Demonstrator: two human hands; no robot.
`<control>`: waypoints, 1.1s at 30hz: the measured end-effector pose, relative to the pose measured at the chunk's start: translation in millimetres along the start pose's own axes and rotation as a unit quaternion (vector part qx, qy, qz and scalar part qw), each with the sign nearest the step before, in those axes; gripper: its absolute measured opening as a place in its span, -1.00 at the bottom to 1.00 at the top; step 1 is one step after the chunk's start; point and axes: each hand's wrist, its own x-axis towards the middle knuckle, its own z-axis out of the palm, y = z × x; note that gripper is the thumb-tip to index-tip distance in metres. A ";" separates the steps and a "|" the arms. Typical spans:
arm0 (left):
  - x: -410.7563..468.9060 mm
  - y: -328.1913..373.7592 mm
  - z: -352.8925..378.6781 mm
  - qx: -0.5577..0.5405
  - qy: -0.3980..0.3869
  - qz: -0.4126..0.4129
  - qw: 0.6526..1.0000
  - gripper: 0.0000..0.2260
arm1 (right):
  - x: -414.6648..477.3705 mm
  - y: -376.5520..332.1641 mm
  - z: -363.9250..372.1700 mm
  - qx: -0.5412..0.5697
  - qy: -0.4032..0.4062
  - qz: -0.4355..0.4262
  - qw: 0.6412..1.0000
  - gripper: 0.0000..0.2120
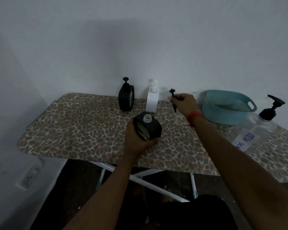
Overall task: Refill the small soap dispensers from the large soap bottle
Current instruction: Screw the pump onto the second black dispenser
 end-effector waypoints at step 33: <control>-3.0 4.3 -0.1 0.026 0.005 0.008 1.000 -0.04 | -89.4 -29.7 57.5 0.044 -0.146 -0.147 0.977 -0.49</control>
